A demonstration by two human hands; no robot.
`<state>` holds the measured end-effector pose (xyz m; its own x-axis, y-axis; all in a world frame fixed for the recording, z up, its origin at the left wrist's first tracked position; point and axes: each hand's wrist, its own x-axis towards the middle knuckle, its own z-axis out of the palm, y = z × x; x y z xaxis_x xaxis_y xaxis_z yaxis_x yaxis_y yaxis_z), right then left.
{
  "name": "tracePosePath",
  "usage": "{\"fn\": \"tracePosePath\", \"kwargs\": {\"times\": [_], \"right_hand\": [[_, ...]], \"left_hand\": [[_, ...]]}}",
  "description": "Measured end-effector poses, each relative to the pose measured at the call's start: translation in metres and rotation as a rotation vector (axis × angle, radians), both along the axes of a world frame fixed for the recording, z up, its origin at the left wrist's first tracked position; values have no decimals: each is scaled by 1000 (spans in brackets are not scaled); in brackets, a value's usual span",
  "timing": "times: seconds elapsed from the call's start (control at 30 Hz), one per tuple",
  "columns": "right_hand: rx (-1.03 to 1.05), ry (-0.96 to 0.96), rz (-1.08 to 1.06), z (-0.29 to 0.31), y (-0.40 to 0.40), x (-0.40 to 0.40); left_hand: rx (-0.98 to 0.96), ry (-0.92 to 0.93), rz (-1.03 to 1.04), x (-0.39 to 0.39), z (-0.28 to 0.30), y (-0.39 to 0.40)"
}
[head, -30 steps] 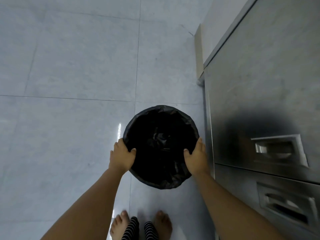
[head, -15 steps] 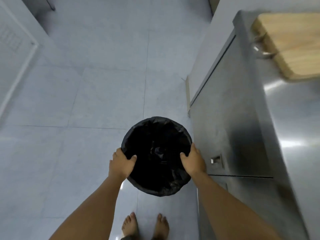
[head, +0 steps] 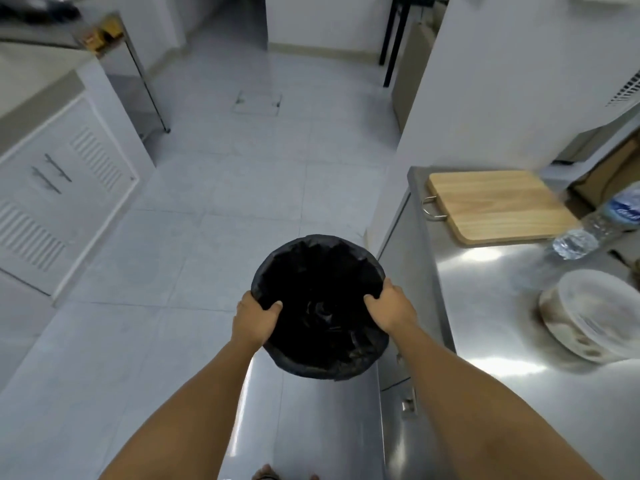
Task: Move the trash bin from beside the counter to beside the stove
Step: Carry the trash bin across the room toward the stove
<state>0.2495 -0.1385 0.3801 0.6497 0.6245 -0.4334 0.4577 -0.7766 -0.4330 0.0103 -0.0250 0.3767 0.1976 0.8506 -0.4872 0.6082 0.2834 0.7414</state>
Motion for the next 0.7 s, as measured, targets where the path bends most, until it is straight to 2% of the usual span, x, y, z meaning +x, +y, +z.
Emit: {"fn": "tracePosePath", "kwargs": {"times": [0.17,0.37,0.7], "right_hand": [[35,-34,20,18,17,5],[-13,4,6,1,50,1],[31,19,-74,13,181,41]], "left_hand": [[35,-68,15,4,32,14],[-39,-75,43,3,12,58],[-38,-56,-36,44,13,210]]}}
